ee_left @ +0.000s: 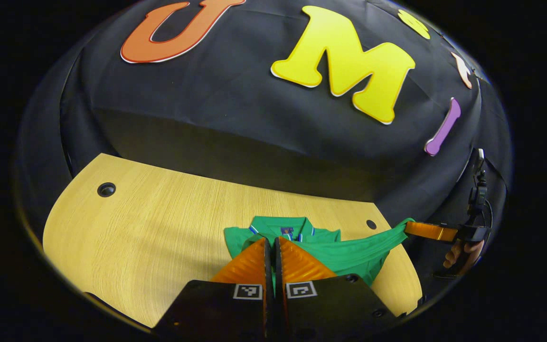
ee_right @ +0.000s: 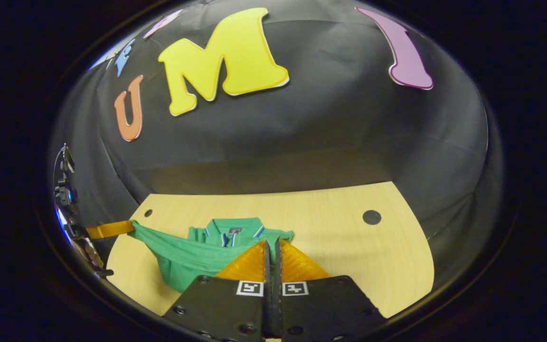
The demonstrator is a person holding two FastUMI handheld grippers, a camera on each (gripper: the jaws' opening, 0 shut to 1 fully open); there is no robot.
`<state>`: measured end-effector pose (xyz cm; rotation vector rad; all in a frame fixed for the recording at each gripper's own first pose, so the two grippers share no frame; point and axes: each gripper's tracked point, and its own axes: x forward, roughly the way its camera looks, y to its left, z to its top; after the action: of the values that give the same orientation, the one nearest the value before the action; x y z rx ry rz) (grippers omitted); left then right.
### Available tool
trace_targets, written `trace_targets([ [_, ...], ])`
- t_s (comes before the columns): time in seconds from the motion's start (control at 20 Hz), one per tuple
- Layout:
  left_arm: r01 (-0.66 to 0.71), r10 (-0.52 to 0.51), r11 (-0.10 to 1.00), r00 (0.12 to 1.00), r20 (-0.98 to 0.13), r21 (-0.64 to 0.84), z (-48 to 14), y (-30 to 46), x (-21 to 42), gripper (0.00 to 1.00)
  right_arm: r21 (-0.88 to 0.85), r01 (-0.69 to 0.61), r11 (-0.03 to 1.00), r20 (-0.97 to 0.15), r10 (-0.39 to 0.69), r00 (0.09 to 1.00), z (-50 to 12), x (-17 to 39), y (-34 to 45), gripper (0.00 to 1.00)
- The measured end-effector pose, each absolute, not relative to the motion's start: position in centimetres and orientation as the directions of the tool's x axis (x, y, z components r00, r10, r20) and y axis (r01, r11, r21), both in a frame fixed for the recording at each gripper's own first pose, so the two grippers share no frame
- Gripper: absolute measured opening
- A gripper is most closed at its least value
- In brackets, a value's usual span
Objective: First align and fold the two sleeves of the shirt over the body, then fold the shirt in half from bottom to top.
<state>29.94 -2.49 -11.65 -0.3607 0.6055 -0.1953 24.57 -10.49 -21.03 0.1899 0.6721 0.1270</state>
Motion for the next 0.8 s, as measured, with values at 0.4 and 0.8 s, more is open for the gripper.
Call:
trace_targets([
  [0.4,0.021,-0.206,0.947,0.807,-0.553,-0.322,-16.9,-1.0,37.6,0.06,0.186,-0.092,0.978,-0.615,0.188,0.766,-26.4,32.3,-8.9,0.00],
  [0.8,-0.004,-0.153,0.970,0.765,-0.625,-0.242,-24.1,0.6,40.5,0.06,0.161,-0.081,0.984,-0.663,0.169,0.730,-33.4,35.7,-9.2,0.00],
])
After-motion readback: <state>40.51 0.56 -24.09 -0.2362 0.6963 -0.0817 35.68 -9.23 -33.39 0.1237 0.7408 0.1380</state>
